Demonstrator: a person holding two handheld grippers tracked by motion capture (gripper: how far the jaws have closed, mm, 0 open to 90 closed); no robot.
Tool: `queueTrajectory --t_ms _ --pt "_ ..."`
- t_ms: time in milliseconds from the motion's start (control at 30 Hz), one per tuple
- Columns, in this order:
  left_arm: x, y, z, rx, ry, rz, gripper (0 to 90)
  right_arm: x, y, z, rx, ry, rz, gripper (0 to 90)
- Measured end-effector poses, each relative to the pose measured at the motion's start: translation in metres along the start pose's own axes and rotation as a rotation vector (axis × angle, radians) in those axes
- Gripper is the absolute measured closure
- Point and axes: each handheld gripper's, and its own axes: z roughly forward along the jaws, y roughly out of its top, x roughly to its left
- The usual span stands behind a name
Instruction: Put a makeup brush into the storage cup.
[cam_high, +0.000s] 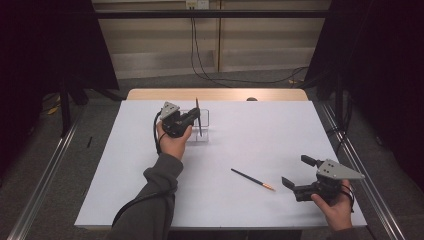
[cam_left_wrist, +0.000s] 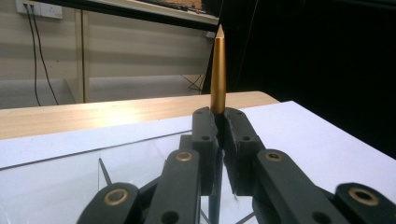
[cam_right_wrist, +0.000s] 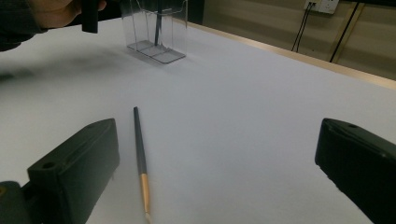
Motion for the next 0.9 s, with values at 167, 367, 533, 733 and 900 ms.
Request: queueTrajectory --t_ms 167,367,533,733,900 --pt "-0.0002 -0.0007 0.0005 0.007 0.006 0.005 83.5 0.0003 0.0001 0.0000 0.005 0.007 -0.001 0.0" --pt "-0.0003 -0.0022 0.0010 0.020 0.004 0.006 83.4 0.0000 0.0000 0.0000 0.003 0.003 -0.004 0.0" --pt "0.0009 -0.0032 0.0012 0.022 -0.003 0.013 83.4 0.0002 -0.0002 0.0001 0.007 0.005 -0.003 0.0" --pt "0.0012 -0.0039 0.0007 0.025 0.005 0.014 82.6 0.0001 -0.0001 0.0005 0.006 0.013 -0.004 0.0" --pt "0.0015 -0.0043 0.0005 0.028 0.001 0.015 81.3 0.0007 -0.0003 0.0009 0.008 0.007 -0.008 0.0"
